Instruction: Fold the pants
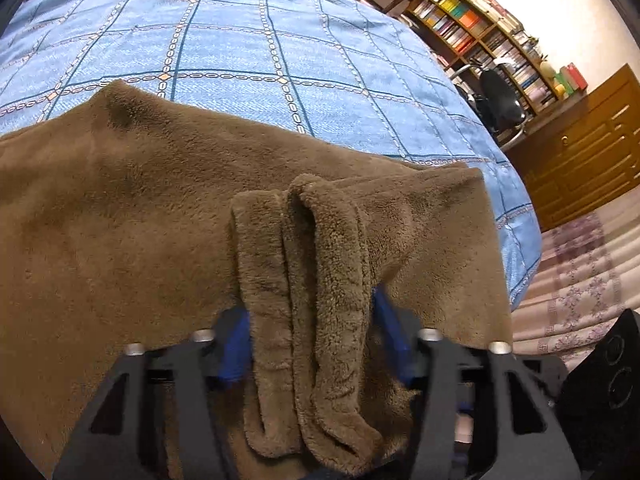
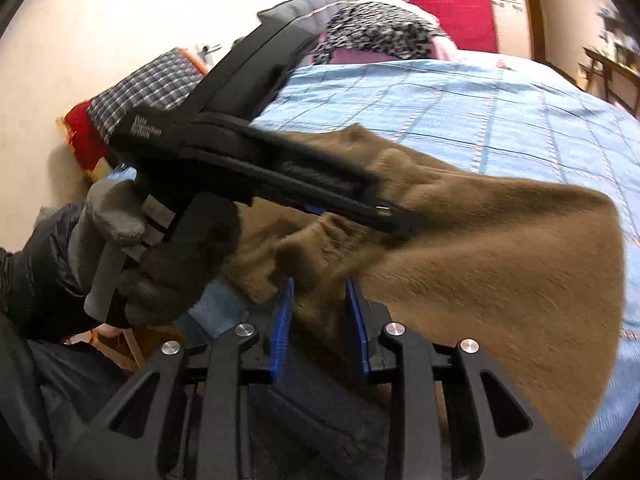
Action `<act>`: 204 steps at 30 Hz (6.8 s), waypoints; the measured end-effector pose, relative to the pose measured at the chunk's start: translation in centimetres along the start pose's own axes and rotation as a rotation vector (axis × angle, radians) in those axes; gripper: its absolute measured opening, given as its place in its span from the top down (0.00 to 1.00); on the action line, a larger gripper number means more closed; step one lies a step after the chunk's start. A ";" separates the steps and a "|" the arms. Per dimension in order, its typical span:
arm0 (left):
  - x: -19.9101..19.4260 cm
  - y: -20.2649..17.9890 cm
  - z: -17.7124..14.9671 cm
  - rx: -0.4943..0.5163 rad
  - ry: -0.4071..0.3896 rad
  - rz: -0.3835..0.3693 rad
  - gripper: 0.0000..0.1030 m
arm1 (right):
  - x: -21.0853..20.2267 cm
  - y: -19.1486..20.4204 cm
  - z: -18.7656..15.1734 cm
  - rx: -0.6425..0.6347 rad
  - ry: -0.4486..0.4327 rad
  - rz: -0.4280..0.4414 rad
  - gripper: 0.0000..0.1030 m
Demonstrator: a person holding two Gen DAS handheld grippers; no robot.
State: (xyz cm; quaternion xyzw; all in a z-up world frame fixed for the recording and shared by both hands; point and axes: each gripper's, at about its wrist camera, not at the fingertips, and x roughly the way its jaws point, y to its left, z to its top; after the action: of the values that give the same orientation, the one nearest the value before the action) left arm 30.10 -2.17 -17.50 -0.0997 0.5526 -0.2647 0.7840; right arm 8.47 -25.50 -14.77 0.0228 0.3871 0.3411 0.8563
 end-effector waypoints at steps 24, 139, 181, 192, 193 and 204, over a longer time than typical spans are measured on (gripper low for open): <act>-5.1 5.6 -0.6 -0.101 -0.049 0.202 0.60 | -2.0 -7.1 -0.2 0.209 -0.042 -0.201 0.73; -21.6 28.5 -9.1 -0.855 -0.668 0.130 0.77 | 7.4 -10.6 5.5 0.170 -0.017 -0.479 0.41; -8.8 -11.4 -2.6 0.247 -0.524 0.535 0.79 | -1.4 -11.0 3.5 0.354 -0.209 -0.311 0.41; -1.8 -12.3 -2.5 0.313 -0.326 0.506 0.72 | -3.6 -12.2 1.6 0.425 -0.225 -0.314 0.41; -2.0 -12.2 -2.6 0.317 -0.331 0.505 0.71 | -3.6 -12.3 1.6 0.432 -0.225 -0.310 0.41; -4.4 -13.0 -5.9 0.433 -0.314 0.326 0.27 | -3.6 -10.9 1.9 0.418 -0.217 -0.269 0.41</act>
State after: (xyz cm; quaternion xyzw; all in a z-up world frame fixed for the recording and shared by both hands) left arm 19.64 -9.99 -10.29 0.1200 0.3644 -0.2284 0.8948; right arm 14.30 -35.56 -14.42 0.1840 0.3547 0.1325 0.9071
